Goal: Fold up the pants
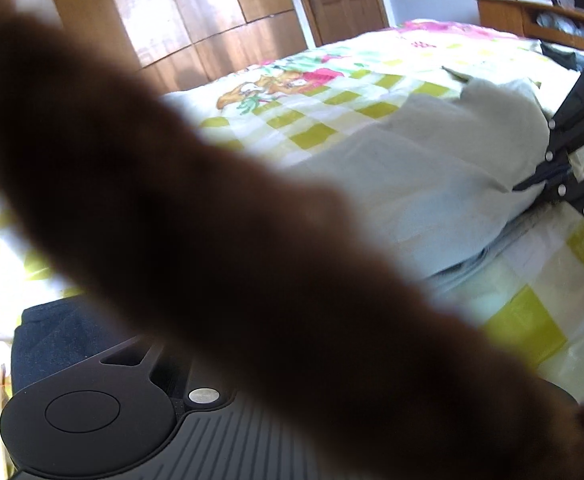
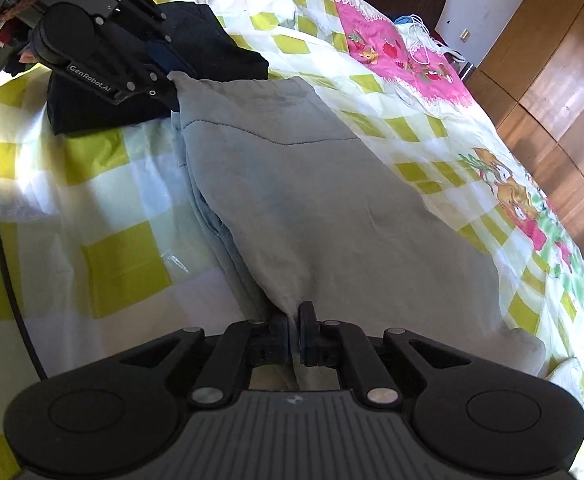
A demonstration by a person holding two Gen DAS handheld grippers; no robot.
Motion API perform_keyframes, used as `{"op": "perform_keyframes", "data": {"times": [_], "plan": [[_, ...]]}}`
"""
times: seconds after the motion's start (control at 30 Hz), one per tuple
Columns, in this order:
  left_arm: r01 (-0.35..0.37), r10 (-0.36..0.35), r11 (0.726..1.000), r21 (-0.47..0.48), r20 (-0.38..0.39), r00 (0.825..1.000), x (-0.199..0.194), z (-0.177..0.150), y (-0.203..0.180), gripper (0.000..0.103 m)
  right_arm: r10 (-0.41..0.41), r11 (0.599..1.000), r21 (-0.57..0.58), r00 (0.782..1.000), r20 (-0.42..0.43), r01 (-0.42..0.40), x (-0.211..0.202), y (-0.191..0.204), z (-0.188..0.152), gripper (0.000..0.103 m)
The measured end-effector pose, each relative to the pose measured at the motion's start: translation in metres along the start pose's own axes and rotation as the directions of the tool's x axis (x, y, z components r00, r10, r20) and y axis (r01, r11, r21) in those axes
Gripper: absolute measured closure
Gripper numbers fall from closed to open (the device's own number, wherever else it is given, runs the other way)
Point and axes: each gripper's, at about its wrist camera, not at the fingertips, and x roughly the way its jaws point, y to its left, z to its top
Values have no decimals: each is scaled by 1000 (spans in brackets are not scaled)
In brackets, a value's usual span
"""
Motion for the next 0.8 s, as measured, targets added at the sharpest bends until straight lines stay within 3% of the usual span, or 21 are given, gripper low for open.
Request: {"op": "perform_keyframes", "data": {"times": [0.1, 0.33, 0.5, 0.63, 0.8], "plan": [[-24, 24, 1000, 9, 14, 1000, -11, 1, -1, 71, -26, 999, -30, 1000, 8, 26, -2, 5, -2, 70], [-68, 69, 997, 31, -31, 997, -22, -3, -9, 67, -22, 1000, -14, 1000, 10, 22, -23, 5, -12, 62], [-42, 43, 999, -29, 25, 999, -37, 12, -12, 68, -72, 988, 135, 997, 10, 70, -49, -29, -22, 62], [65, -64, 998, -7, 97, 993, -30, 45, -42, 68, -164, 943, 284, 985, -55, 173, -51, -83, -36, 61], [242, -244, 970, 33, 153, 958, 5, 96, -106, 67, -253, 836, 439, 942, -221, 328, -29, -179, -58, 59]]}}
